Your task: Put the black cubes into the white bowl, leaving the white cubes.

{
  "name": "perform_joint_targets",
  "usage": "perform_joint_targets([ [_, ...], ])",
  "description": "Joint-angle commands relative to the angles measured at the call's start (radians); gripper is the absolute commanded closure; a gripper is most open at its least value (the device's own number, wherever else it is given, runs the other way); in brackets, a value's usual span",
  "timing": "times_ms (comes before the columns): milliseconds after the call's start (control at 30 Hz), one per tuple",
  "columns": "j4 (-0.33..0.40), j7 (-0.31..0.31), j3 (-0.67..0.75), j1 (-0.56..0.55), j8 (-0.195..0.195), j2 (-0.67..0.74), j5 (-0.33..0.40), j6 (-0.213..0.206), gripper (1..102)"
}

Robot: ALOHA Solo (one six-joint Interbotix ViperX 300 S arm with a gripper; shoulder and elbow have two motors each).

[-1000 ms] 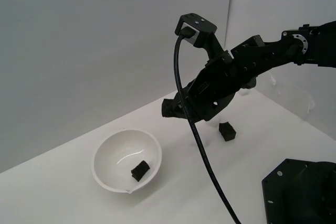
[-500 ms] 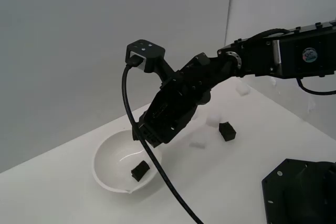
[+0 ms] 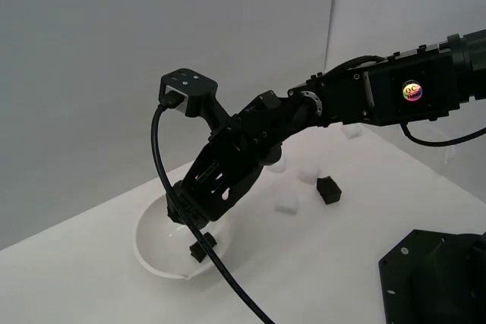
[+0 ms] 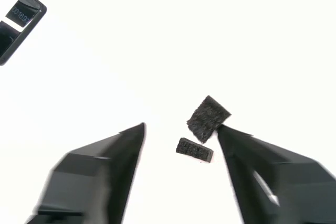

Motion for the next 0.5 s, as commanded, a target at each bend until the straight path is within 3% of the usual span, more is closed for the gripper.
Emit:
perform_joint_targets([
  [0,-0.020,-0.008,0.021,-0.003,0.014,0.012,-0.025,-0.026,7],
  [33,-0.021,-0.008,0.018,-0.005,0.014,0.009,-0.023,-0.026,3],
  [300,-0.014,-0.006,0.026,-0.011,0.014,0.017,-0.017,-0.026,3],
  [467,0.040,-0.003,0.098,0.055,0.020,0.089,0.035,-0.025,4],
])
